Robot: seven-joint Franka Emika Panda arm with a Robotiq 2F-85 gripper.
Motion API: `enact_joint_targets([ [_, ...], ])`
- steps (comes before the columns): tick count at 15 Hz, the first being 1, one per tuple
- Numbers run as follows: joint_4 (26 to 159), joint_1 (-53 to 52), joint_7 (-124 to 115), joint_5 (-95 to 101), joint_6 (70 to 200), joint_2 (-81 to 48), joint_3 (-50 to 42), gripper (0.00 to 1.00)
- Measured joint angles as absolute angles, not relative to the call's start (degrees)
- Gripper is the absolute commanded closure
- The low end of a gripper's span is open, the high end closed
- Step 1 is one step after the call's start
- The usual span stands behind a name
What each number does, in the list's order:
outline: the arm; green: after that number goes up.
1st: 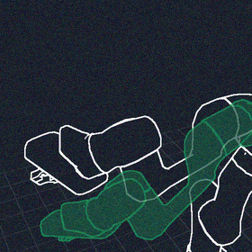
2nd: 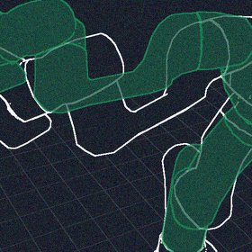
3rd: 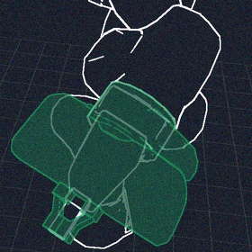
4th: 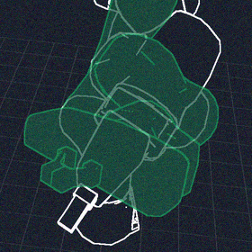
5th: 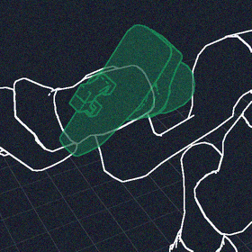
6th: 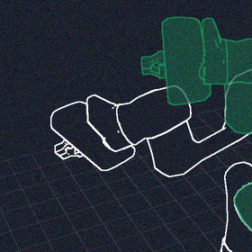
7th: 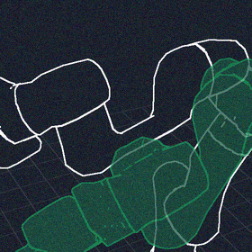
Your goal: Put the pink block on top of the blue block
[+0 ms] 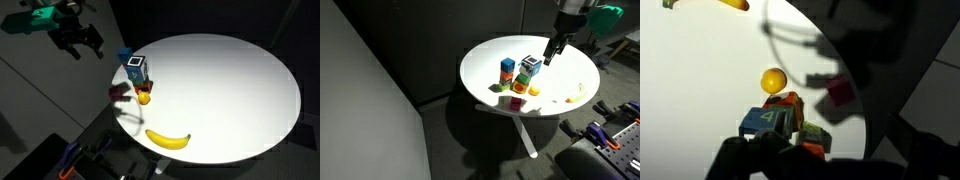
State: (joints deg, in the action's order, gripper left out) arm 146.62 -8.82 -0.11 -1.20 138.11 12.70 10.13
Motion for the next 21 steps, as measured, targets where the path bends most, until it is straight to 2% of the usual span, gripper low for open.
enact_joint_targets([
  [11, 136.29, -10.06, -3.33, 1.20, 140.38, -3.30, 10.59, 0.00],
  [21, 131.97, -13.44, -12.28, 6.45, 142.48, -12.80, 10.35, 0.00],
])
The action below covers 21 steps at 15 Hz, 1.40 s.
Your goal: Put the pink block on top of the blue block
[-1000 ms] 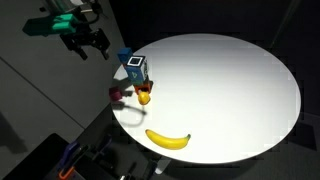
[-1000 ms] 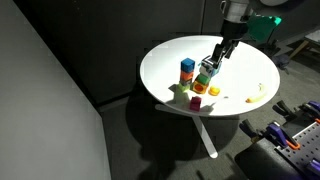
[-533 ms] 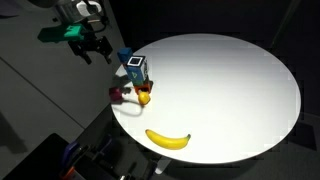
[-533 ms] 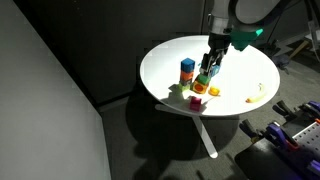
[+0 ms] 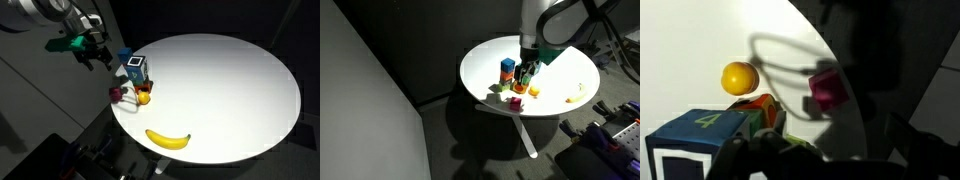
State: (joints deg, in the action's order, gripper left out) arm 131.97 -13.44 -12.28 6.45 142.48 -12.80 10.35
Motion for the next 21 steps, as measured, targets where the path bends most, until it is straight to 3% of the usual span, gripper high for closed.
enact_joint_targets([
  [10, 131.81, -14.62, -10.63, 7.63, 154.02, -19.15, 9.44, 0.00],
  [21, 128.54, -14.62, 3.34, 8.85, 155.50, -24.28, 9.22, 0.00],
])
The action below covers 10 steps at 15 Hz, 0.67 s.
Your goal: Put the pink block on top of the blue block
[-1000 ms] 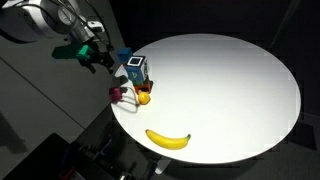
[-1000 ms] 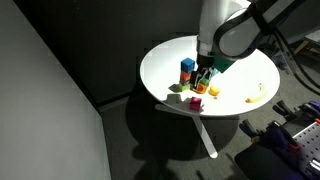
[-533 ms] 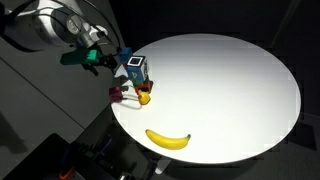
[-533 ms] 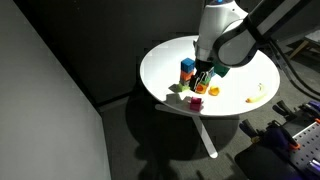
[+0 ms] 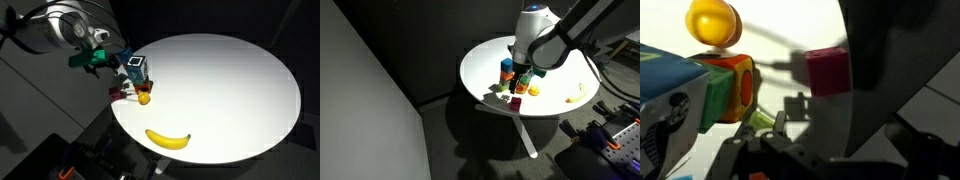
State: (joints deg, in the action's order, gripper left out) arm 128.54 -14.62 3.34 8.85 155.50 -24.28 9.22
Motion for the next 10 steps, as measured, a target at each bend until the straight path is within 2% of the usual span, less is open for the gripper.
enact_joint_targets([
  [10, 127.52, -14.62, 6.20, 10.05, 155.06, -25.35, 9.22, 0.00],
])
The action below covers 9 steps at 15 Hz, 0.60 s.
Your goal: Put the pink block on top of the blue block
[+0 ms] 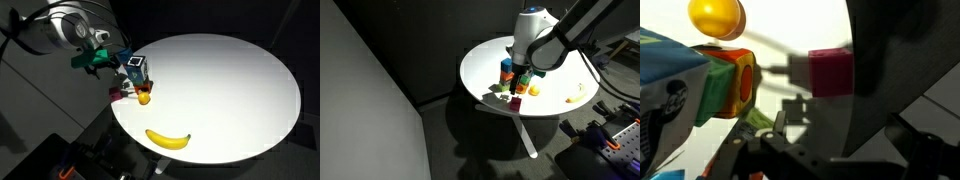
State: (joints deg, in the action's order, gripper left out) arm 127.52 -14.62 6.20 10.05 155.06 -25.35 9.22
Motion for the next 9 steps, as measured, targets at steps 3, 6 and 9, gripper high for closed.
enact_joint_targets([
  [3, 127.53, -14.62, 6.20, 10.05, 155.06, -25.40, 9.23, 0.00],
  [6, 127.53, -14.64, 6.20, 10.05, 155.45, -26.28, 9.24, 0.00],
  [9, 127.46, -14.78, 6.20, 10.05, 156.62, -27.89, 9.20, 0.00],
])
